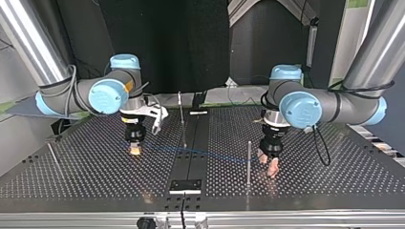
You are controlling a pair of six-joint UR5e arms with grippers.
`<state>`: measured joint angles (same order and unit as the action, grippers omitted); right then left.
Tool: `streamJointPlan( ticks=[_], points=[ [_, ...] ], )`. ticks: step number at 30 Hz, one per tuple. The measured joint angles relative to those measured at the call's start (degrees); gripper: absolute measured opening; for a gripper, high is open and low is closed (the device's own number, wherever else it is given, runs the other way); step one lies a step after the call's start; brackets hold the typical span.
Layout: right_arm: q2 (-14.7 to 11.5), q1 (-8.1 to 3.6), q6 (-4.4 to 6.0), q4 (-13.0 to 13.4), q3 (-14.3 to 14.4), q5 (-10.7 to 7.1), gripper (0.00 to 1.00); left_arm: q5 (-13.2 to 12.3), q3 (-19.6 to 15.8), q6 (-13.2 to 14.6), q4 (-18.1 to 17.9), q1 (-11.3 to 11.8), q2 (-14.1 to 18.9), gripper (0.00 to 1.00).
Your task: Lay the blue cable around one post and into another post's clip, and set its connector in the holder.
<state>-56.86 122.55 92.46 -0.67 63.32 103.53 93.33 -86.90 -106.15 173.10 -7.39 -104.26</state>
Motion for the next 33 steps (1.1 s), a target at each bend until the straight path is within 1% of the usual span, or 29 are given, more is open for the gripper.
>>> streamJointPlan(
  ticks=[2,6,9,10,12,16,21,23,25,27,29,31,33],
  points=[
    [0.0,-0.15,0.89,1.0,1.0,0.64,0.0,0.2,0.0,-0.1,0.3,0.0,0.0,1.0],
    [0.1,-0.64,3.0,3.2,3.3,1.94,0.0,0.3,0.0,-0.4,0.6,0.0,0.0,1.0],
    [0.1,-0.97,4.27,4.7,4.8,2.94,0.0,0.3,0.0,-0.6,0.6,-0.1,0.0,1.0],
    [0.1,-1.08,4.48,5.2,5.3,3.3,0.0,0.3,0.0,-0.7,0.7,-0.1,0.0,1.0],
    [0.1,-1.35,4.7,6.1,6.3,3.93,0.0,0.4,0.0,-0.7,0.9,-0.2,0.0,1.0],
    [0.1,-1.95,4.63,8.0,8.1,4.31,0.0,1.3,0.0,-0.6,1.4,-0.8,0.0,1.0],
    [0.1,-2.79,3.84,10.5,10.6,4.35,0.0,1.9,0.0,-0.8,1.5,-1.5,0.0,1.0],
    [0.1,-2.92,3.76,11.4,11.5,4.28,0.0,2.0,0.0,-0.9,1.5,-1.8,0.0,1.0],
    [0.1,-3.11,4.01,12.4,12.5,4.25,0.0,2.0,0.0,-1.1,1.5,-2.1,0.0,1.0],
    [0.1,-3.27,4.67,13.5,13.6,4.28,0.0,2.0,0.0,-1.4,1.6,-2.3,0.0,1.0],
    [0.1,-3.35,5.07,14.4,14.5,4.41,0.0,2.1,0.0,-1.6,1.6,-2.6,0.0,1.0],
    [0.1,-3.38,5.2,15.5,15.6,4.49,0.0,2.5,0.0,-1.6,1.6,-2.9,0.0,1.0],
    [0.1,-3.39,5.07,16.6,16.7,4.57,0.0,3.0,0.0,-1.6,1.6,-3.2,0.0,1.0]
  ],
)
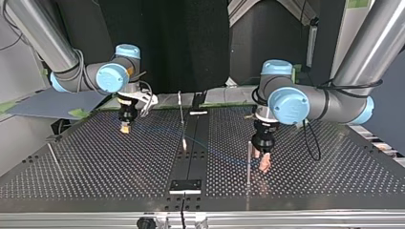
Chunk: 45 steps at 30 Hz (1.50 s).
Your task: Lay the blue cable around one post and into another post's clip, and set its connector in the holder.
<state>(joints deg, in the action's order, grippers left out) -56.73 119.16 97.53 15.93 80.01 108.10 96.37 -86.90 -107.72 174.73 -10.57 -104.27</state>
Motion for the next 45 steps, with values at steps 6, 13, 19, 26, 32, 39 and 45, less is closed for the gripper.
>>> streamJointPlan(
  ticks=[6,13,19,26,32,39,45],
  points=[
    [0.1,0.1,-0.13,3.1,3.1,0.09,0.0,1.2,0.0,0.0,-0.1,-0.3,0.0,1.0],
    [2.4,0.17,0.07,6.5,6.5,0.16,0.0,2.1,0.0,-0.2,-0.3,0.0,0.0,1.0],
    [5.2,-0.02,1.52,9.4,9.4,2.25,0.0,2.7,0.0,0.2,-0.3,0.0,0.0,1.0],
    [8.3,-0.17,2.02,12.5,12.5,3.05,0.0,2.9,0.0,0.4,-0.3,0.1,0.0,1.0],
    [11.5,-0.24,1.74,15.7,15.7,2.6,0.0,2.9,0.0,0.5,-0.3,0.0,0.0,1.0],
    [15.3,-1.29,3.58,19.4,19.4,2.72,0.0,2.9,0.0,0.5,-0.3,-0.1,0.0,1.0],
    [18.8,-4.36,5.91,23.0,23.0,2.42,0.0,2.9,0.0,0.6,-0.3,-0.1,0.0,1.0]
  ],
)
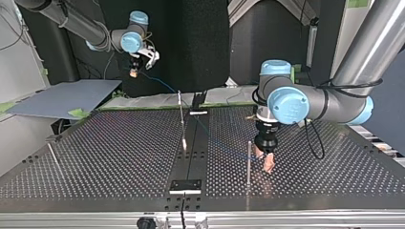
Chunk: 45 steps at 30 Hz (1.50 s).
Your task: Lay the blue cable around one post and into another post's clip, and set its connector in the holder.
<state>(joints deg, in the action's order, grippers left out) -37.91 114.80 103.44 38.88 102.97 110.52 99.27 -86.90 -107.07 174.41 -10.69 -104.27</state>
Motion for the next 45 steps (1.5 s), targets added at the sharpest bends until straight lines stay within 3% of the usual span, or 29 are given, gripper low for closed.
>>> streamJointPlan(
  ticks=[9,21,27,45],
  points=[
    [5.1,-5.07,0.31,5.1,4.6,-4.2,0.0,0.1,0.0,0.0,0.0,0.0,0.0,1.0],
    [11.3,-11.18,0.68,11.3,0.7,-5.55,0.0,1.0,0.0,0.4,0.0,0.1,0.0,1.0],
    [14.5,-12.07,0.72,14.5,-2.2,-5.52,0.0,1.0,0.0,0.5,0.0,0.2,0.0,1.0],
    [23.8,-12.57,0.52,23.8,-7.0,-5.79,0.0,1.1,0.0,0.5,-0.1,0.3,0.0,1.0]
  ],
)
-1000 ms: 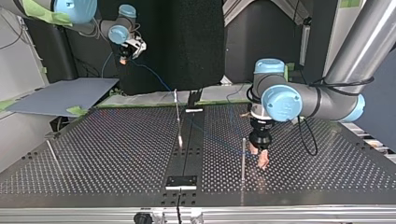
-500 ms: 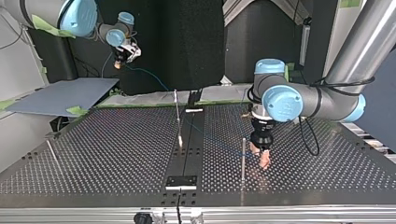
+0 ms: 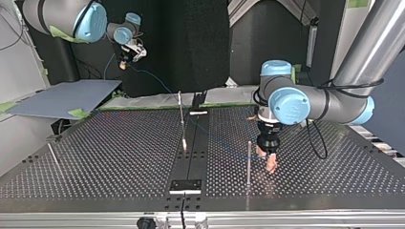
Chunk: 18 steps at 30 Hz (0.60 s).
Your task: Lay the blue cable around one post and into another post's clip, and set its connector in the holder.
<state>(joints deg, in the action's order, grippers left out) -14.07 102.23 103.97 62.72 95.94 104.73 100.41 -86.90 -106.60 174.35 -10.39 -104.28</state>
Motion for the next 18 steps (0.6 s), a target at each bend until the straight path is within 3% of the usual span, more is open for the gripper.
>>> streamJointPlan(
  ticks=[10,18],
  points=[
    [4.4,-0.26,-1.12,4.4,-1.3,-1.25,0.0,0.2,0.0,0.1,0.0,0.0,0.0,1.0],
    [8.4,-0.1,-2.77,8.4,-1.6,-1.55,0.0,0.5,0.0,0.1,-0.1,0.0,0.0,1.0]
  ],
)
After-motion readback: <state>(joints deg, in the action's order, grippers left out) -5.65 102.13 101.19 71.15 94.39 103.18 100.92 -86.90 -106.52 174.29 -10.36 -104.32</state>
